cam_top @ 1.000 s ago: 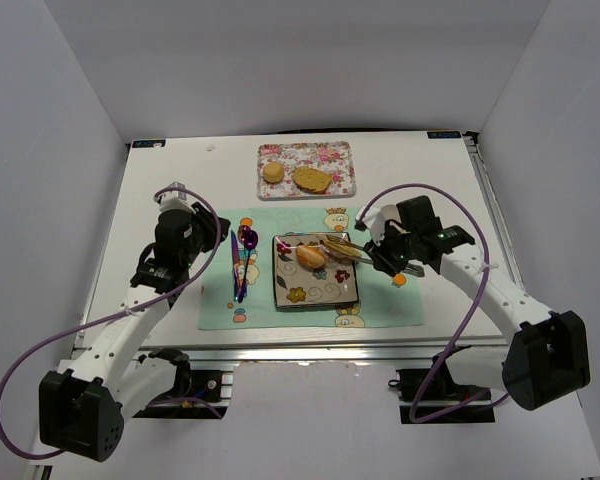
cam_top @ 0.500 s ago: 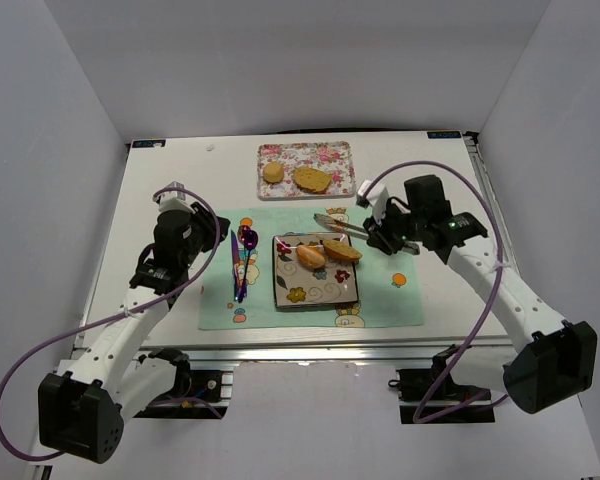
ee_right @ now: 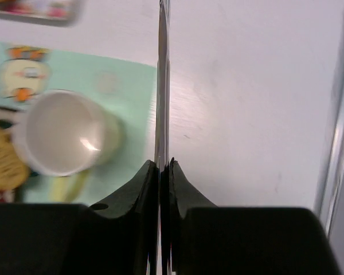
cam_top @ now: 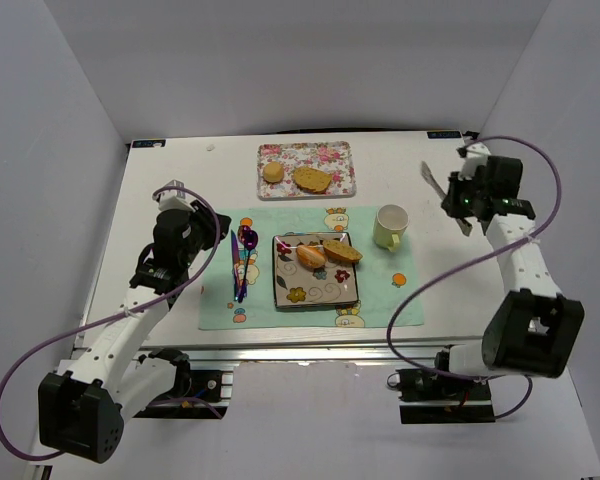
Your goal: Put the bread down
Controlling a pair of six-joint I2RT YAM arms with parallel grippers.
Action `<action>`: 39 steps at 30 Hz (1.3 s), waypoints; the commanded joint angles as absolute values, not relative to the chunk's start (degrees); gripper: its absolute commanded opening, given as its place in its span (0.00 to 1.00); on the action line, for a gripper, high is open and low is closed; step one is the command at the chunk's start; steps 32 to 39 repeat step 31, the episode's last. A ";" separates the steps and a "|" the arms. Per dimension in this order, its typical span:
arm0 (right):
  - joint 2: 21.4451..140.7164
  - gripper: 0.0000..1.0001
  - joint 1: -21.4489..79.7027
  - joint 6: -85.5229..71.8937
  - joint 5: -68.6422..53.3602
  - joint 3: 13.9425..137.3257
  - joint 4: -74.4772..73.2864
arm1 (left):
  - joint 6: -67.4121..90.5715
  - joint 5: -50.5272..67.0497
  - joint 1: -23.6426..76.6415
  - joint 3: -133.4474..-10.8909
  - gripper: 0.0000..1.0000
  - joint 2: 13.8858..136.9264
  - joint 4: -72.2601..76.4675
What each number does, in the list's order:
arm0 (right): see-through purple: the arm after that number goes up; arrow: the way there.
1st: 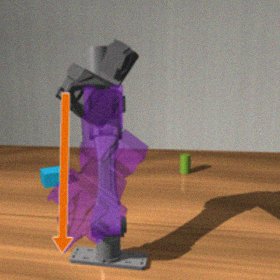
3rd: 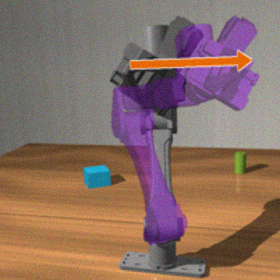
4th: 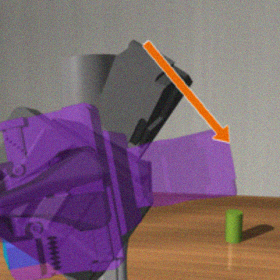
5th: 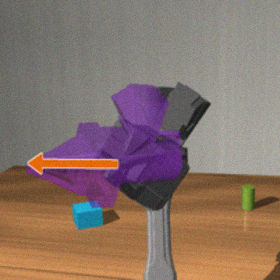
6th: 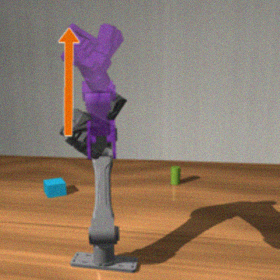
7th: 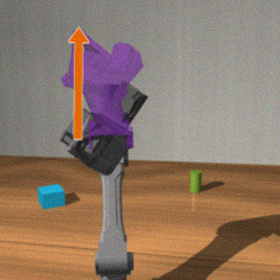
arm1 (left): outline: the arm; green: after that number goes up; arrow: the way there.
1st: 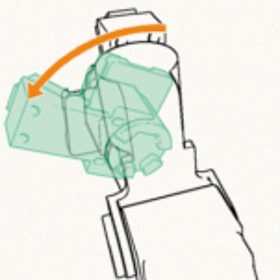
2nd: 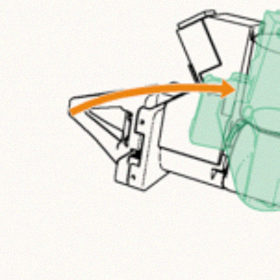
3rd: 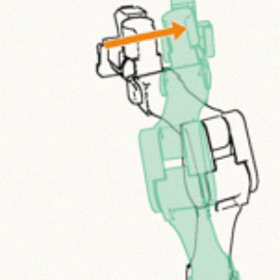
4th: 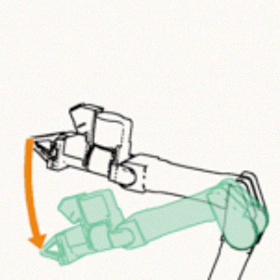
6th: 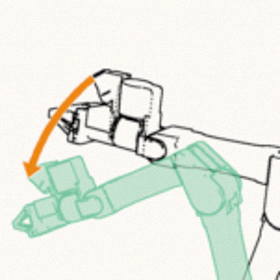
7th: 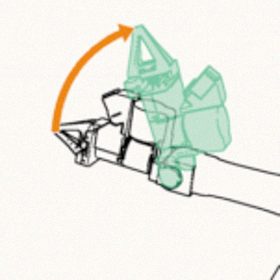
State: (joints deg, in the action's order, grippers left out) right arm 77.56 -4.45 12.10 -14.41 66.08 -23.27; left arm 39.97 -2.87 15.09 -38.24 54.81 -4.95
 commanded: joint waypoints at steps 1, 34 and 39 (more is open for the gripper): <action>81.72 0.00 -10.36 5.45 -10.37 60.49 -18.73 | 40.25 -1.58 14.68 -38.06 0.38 54.84 -2.64; 80.25 0.90 -7.48 18.89 -8.78 68.80 -16.36 | 39.64 -0.35 14.68 -39.46 0.38 57.92 -1.67; 80.25 0.90 -7.48 18.89 -8.78 68.80 -16.36 | 39.64 -0.35 14.68 -39.46 0.38 57.92 -1.67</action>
